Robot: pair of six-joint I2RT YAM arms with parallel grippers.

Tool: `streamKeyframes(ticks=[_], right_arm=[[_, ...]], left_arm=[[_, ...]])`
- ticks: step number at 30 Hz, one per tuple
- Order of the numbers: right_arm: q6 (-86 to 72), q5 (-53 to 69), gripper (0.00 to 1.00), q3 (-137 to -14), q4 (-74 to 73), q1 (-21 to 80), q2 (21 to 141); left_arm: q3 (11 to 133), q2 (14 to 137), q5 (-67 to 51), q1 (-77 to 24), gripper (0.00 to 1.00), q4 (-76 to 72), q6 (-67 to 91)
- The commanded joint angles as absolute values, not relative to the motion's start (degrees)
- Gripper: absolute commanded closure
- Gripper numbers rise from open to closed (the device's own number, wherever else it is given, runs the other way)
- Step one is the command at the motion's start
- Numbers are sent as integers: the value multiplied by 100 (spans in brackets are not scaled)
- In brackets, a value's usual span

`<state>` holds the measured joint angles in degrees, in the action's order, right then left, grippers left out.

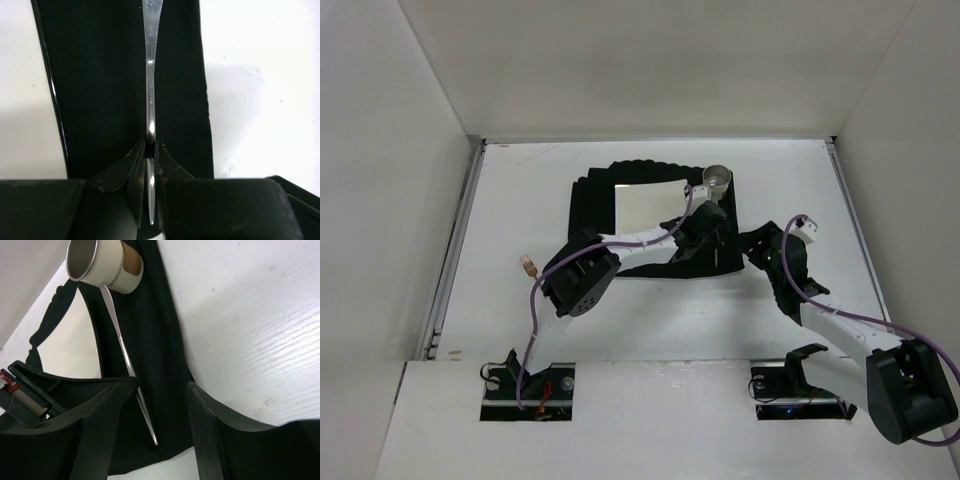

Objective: Set the dinner table for one person

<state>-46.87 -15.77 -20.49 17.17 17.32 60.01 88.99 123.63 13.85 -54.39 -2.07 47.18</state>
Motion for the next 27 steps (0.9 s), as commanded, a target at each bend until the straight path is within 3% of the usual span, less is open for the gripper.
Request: streamKeyframes(ticks=[1,9,17,25,27], right_arm=[[-4658,-1547,39,-2127,2021,1753,5941],[-4658,-1547,39,-2118,2021,1753,5898],[-4658,-1538,39,-2101,2021,1753,5845],[-4676,-1538,40,-2083,2092,1753,5906],[-4676,-1512,46,-2083,2127,1788,5924]], left_arm=[[9106,12384,1222,-5322,93,-97,4693],[9114,12533,1230,-5313,88,-62,4834],[8833,12121,1371,-5365,69,-132,4790],[7228,10032,1756,-5348,64,-737,4492],[6568,9320,2073,-5217,64,-774,4439]])
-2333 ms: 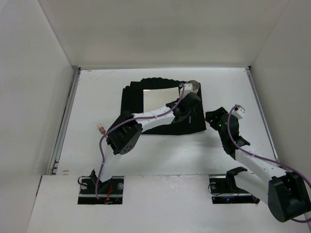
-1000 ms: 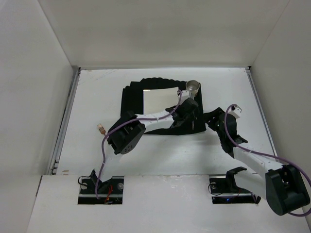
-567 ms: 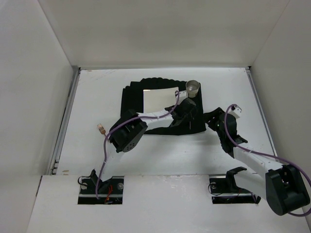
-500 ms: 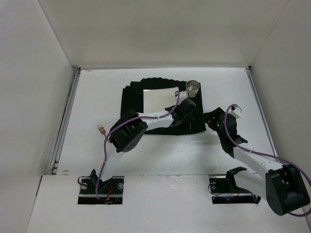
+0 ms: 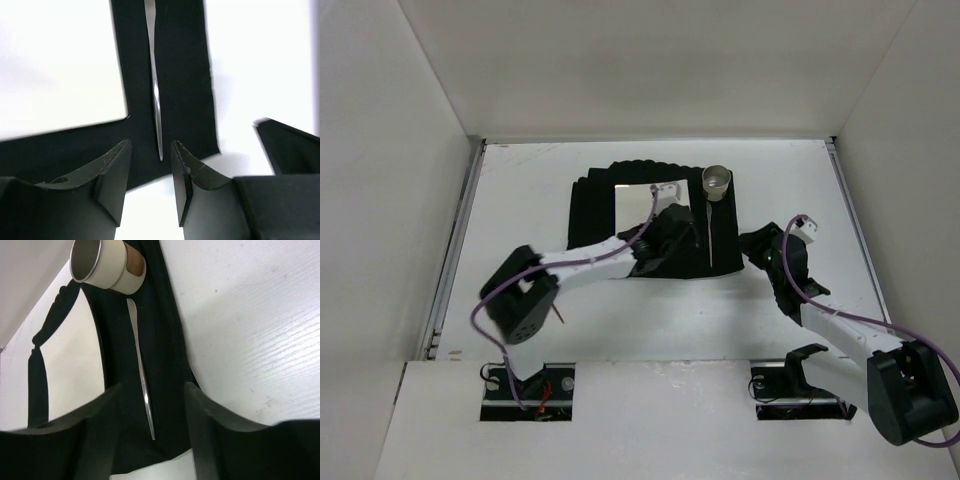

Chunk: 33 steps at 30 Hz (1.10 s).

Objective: Set the dinner table for one person

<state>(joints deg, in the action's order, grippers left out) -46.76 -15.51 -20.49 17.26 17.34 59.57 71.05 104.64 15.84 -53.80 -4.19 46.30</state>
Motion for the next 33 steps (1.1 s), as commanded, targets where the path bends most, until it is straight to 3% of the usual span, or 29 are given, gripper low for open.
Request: streamKeyframes(ticks=[1,5,8,13,17,33], right_arm=[[-4667,-1486,51,-2083,2153,1815,5941],[-4658,-1292,75,-2144,2224,1929,6020],[-4658,-1266,81,-2171,2232,1973,6108],[-4685,-1213,76,-2145,2399,2035,6196],[-4711,-1195,72,-2118,2470,2034,6266],[-4632,-984,65,-2241,2522,2114,6451]], left_arm=[[6174,8907,2266,-5103,64,-730,4447],[4591,7272,2917,-4471,63,-240,4561],[3834,5963,3330,-3760,62,1321,4947],[3253,4686,3621,-2871,62,3091,5027],[2963,4684,3481,-2466,63,3471,5062],[2444,6178,2962,-2131,72,1627,4799]])
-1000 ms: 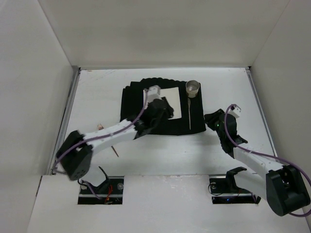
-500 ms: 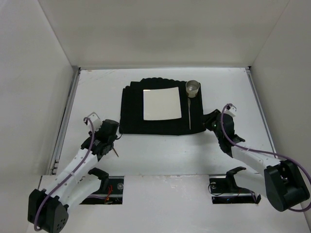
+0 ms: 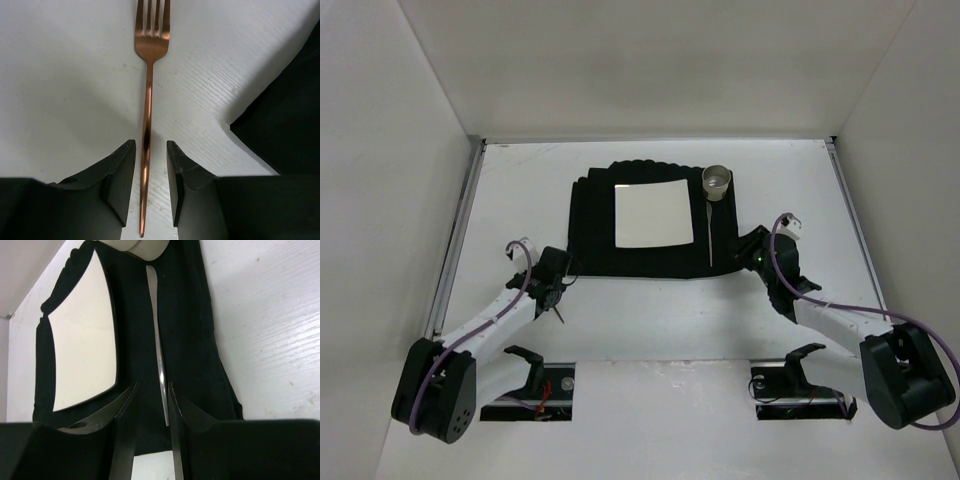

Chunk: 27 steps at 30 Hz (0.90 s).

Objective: Set the dinner table for one person

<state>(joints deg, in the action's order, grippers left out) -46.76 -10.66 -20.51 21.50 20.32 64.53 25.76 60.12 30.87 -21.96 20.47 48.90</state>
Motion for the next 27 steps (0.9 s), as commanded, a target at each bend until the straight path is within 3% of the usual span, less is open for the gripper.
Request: streamKeyframes(ticks=[1,7,12,18,27], right_arm=[[-4623,-1010,65,-2233,2531,2114,6451],[-4606,-1002,63,-2233,2540,2114,6486],[-4597,-1002,63,-2233,2540,2114,6487],[-4588,-1037,62,-2224,2540,2105,6486],[-4614,-1020,62,-2215,2540,2114,6530]], left_arm=[[2417,6266,2884,-2114,73,1548,4808],[2312,6320,2619,-1903,78,1459,4878],[2197,6100,2610,-1762,91,1494,4860],[2688,5230,2602,-1797,93,1688,4554],[4771,7539,2470,-2984,92,1055,2550]])
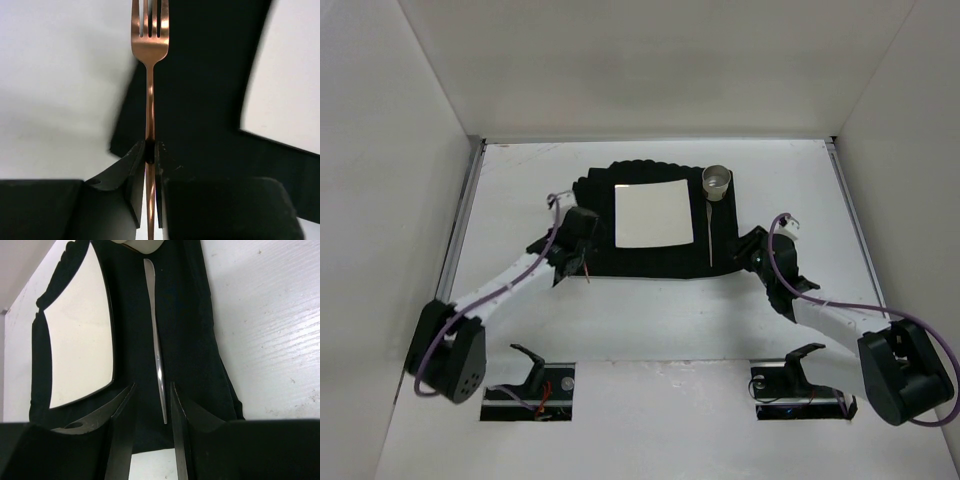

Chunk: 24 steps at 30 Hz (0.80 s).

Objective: Set the dinner table for one person

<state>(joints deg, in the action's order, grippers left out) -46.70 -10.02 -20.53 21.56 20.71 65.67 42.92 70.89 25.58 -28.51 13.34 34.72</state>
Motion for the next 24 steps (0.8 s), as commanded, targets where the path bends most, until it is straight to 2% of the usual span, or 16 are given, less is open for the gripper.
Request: streamKeyframes(ticks=[1,4,8,24], right_arm=[[-4614,-993,62,-2215,2540,2114,6513],[-4579,-1063,62,-2206,2540,2114,6434],[-4605,-1002,62,-2223,2540,2114,6504],[-4570,-1010,62,-2277,2610,2149,6732]], left_arm=[[4990,7811,2357,-3010,92,994,2375],[5561,8505,2040,-2975,92,870,1856],[6134,9236,2267,-2870,93,1037,1538],[6363,10107,2198,-2746,93,624,1362]])
